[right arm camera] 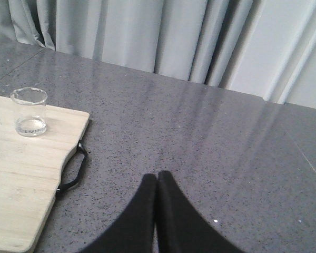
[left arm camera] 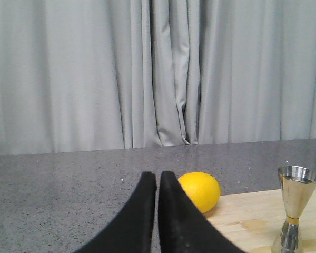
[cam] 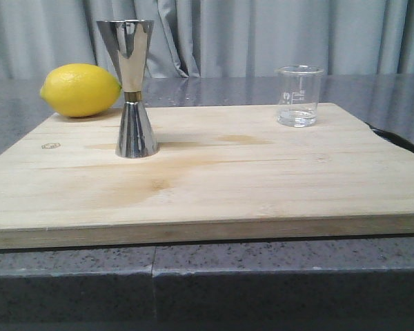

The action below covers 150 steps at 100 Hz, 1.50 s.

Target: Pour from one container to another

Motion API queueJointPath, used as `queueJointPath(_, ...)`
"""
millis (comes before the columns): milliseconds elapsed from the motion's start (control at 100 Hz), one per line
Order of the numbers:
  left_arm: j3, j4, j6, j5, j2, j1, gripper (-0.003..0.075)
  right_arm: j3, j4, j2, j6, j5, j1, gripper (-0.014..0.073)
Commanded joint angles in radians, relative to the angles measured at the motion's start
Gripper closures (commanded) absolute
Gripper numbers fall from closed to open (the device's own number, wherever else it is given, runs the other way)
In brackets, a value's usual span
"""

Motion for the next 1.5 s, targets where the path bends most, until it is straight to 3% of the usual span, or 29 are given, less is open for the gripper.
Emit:
queueJointPath(0, -0.024, -0.013, -0.007, -0.077, -0.011, 0.004, 0.0739, -0.019, -0.008, 0.012, 0.002, -0.073, -0.004, 0.0665)
queueJointPath(330, -0.019, -0.013, -0.007, -0.077, -0.011, 0.004, 0.0739, -0.019, -0.008, 0.012, 0.002, -0.073, -0.004, 0.0665)
queueJointPath(470, 0.049, 0.112, -0.007, -0.084, -0.022, 0.027, 0.0739, -0.019, -0.008, 0.012, 0.002, -0.073, -0.004, 0.0665)
queueJointPath(840, 0.374, 0.129, -0.007, -0.364, -0.022, 0.135, 0.0739, -0.019, -0.008, 0.012, 0.002, -0.073, -0.004, 0.0665)
queueJointPath(1490, 0.374, 0.151, -0.007, -0.353, -0.022, 0.140, 0.0739, -0.019, -0.008, 0.012, 0.002, -0.073, -0.004, 0.0665)
